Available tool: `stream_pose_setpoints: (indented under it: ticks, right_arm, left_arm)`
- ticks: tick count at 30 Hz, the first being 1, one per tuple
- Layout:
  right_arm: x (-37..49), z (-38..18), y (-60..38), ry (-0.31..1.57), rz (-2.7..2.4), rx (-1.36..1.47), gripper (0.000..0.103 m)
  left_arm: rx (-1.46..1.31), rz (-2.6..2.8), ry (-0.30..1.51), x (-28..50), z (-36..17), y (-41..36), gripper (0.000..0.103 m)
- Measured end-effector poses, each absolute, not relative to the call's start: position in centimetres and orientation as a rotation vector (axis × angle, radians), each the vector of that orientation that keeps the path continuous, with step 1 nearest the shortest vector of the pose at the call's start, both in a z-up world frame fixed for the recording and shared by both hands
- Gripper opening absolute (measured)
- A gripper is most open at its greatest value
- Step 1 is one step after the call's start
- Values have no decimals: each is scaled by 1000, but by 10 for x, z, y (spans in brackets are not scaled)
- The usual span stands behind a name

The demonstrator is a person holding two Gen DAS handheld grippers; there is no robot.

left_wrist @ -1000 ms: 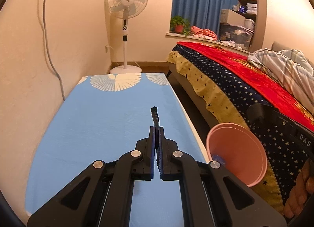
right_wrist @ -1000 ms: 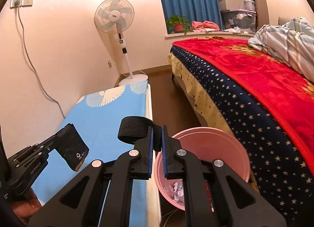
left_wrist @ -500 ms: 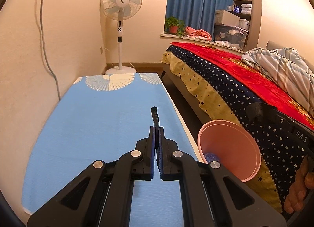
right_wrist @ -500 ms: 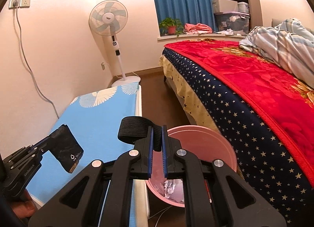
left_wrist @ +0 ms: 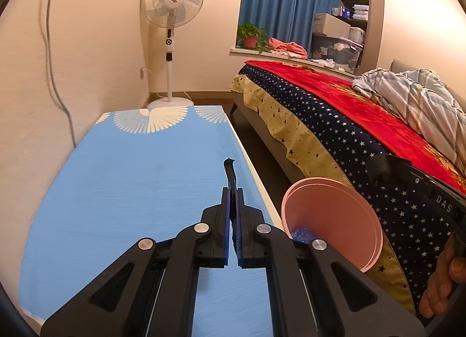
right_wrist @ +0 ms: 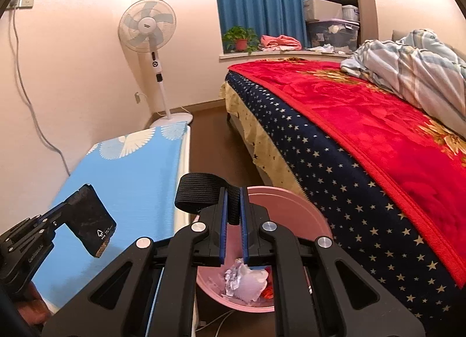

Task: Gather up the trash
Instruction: 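Lift and carry the black pouch and black band over the pink bin, then open both grippers over the pink bin to drop the pouch and band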

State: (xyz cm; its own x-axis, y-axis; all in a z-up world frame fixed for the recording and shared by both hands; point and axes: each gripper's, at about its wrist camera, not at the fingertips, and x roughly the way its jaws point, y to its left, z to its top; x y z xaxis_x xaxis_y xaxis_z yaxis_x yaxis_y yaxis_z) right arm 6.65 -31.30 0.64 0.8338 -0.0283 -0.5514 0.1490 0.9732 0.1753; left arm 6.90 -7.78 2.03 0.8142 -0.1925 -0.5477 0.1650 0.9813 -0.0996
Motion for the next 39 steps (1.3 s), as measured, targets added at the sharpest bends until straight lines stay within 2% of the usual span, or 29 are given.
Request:
stream_pose_setpoints:
  ticks: [39]
  right_arm:
    - [72, -16, -366, 613, -260, 286, 8]
  left_arm:
    - [-67, -389, 600, 87, 1, -163, 3]
